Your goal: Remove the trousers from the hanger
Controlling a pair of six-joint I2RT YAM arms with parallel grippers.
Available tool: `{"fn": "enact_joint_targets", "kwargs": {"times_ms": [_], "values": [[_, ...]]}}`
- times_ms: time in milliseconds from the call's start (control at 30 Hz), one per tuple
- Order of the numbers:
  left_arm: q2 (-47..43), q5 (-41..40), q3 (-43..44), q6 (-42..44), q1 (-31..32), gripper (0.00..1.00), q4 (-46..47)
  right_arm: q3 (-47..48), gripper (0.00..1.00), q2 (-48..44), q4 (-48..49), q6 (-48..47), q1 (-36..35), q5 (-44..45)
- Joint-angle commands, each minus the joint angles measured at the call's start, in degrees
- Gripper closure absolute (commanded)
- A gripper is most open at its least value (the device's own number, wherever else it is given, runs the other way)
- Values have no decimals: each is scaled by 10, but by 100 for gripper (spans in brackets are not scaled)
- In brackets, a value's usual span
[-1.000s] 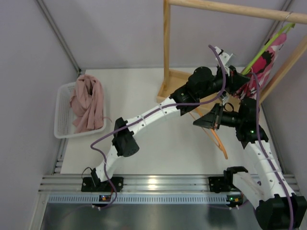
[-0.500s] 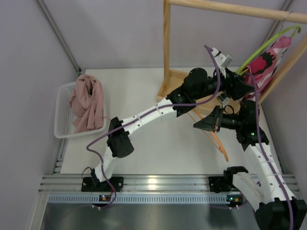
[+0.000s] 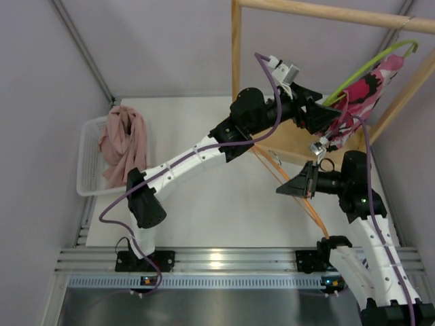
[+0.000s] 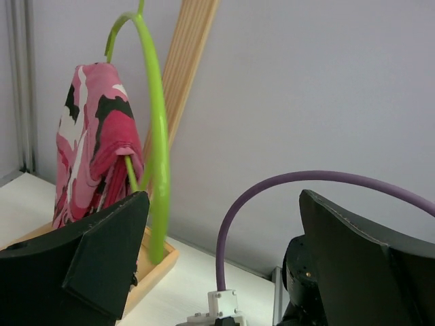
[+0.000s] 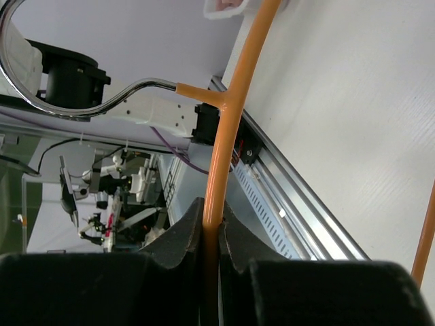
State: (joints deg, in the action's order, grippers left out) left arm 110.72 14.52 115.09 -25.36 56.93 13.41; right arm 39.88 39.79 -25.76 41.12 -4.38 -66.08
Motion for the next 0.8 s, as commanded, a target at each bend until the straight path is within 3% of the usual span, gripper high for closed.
{"fn": "enact_joint_targets", "kwargs": {"times_ms": [0, 200, 233, 467, 767], "values": [[-59, 10, -23, -4, -3, 1, 51, 42, 100, -20, -20, -48, -1, -7], [-126, 4, -63, -2, -18, 1, 68, 92, 100, -45, 4, -24, -9, 21], [-135, -8, -67, 0, -28, 1, 65, 112, 100, -45, 20, 9, -17, 28], [-207, -65, -108, 26, -82, 1, 13, 212, 100, -17, 24, 12, -31, 120], [-296, -208, -196, 82, -137, 1, -12, 322, 100, 101, 67, 68, -89, 335]]}}
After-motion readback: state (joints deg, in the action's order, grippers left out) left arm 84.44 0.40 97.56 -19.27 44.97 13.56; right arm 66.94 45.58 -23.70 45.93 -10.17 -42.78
